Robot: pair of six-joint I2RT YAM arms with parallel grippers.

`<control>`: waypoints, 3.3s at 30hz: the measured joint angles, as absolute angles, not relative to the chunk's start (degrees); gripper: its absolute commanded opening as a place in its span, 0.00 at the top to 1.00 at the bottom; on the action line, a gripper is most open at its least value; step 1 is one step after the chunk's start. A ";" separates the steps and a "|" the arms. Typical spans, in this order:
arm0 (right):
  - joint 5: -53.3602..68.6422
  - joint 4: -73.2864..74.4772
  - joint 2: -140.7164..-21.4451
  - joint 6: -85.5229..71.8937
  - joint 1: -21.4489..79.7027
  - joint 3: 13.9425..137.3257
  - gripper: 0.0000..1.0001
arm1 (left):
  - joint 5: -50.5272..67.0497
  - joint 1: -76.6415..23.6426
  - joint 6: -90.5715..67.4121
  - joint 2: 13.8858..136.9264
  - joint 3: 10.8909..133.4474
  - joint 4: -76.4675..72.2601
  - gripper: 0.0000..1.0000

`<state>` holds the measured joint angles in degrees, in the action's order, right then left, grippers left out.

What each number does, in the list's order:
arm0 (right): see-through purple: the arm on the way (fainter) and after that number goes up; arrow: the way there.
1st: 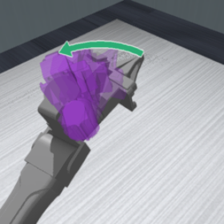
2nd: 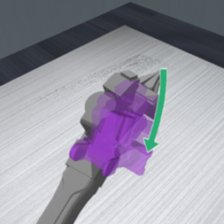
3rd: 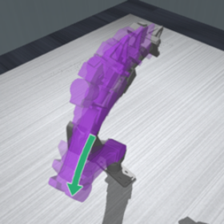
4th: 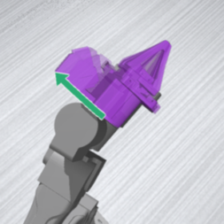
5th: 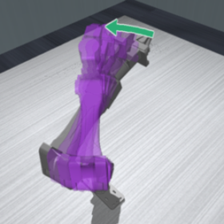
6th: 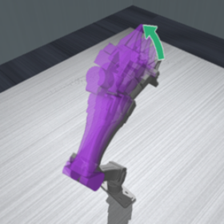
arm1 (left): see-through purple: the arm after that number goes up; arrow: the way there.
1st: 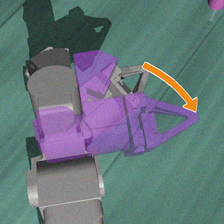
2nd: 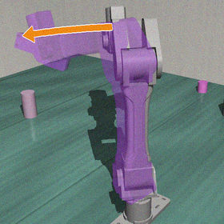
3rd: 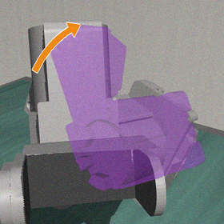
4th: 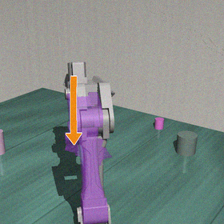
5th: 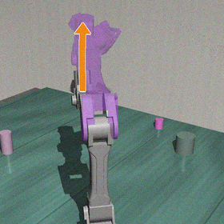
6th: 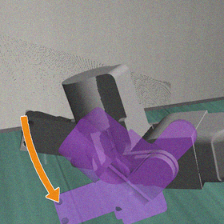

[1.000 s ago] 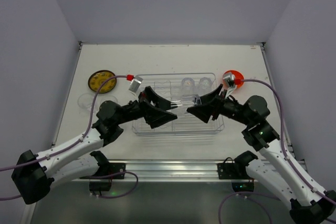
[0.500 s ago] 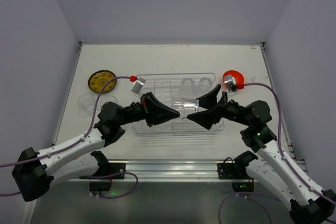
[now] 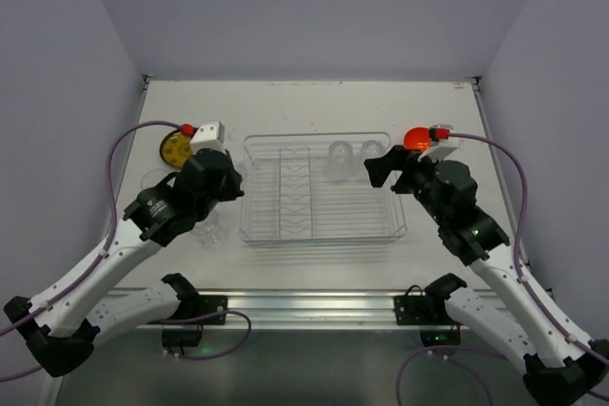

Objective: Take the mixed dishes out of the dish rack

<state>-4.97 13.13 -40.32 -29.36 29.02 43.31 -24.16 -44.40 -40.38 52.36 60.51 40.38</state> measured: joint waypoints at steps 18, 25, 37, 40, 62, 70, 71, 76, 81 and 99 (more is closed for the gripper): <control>-15.22 19.77 -42.65 -27.94 27.68 43.75 0.01 | -26.11 -7.20 -31.42 61.78 62.96 64.29 0.93; -15.35 19.81 -42.48 -27.79 27.68 43.44 0.01 | -20.03 -2.11 -28.60 66.39 61.34 63.26 1.00; -14.17 19.70 -41.25 -27.77 27.68 42.61 0.01 | -11.86 -0.43 -24.82 75.44 59.13 60.64 1.00; -13.91 19.68 -41.10 -27.77 27.68 42.24 0.01 | -11.92 -0.43 -24.80 77.12 59.13 60.20 0.99; -10.72 18.39 -38.96 -27.79 27.68 40.91 0.01 | -12.64 5.50 -24.58 79.26 53.82 54.46 0.65; -9.93 18.39 -38.79 -27.73 27.68 40.77 0.01 | -11.55 5.56 -24.34 76.55 54.50 55.18 0.25; -9.45 18.39 -39.05 -27.70 27.68 40.77 0.01 | -11.77 5.56 -24.34 75.02 55.24 55.53 0.19; -8.29 18.39 -40.18 -27.33 27.68 40.77 0.01 | -12.16 5.61 -24.40 68.38 60.49 56.60 0.00; -7.94 18.39 -40.64 -27.18 27.68 40.77 0.01 | -12.62 5.61 -24.36 64.23 66.76 58.24 0.00; -11.16 27.42 -33.43 -31.09 27.68 43.33 0.01 | -12.23 -40.53 -27.22 88.03 85.89 39.40 0.00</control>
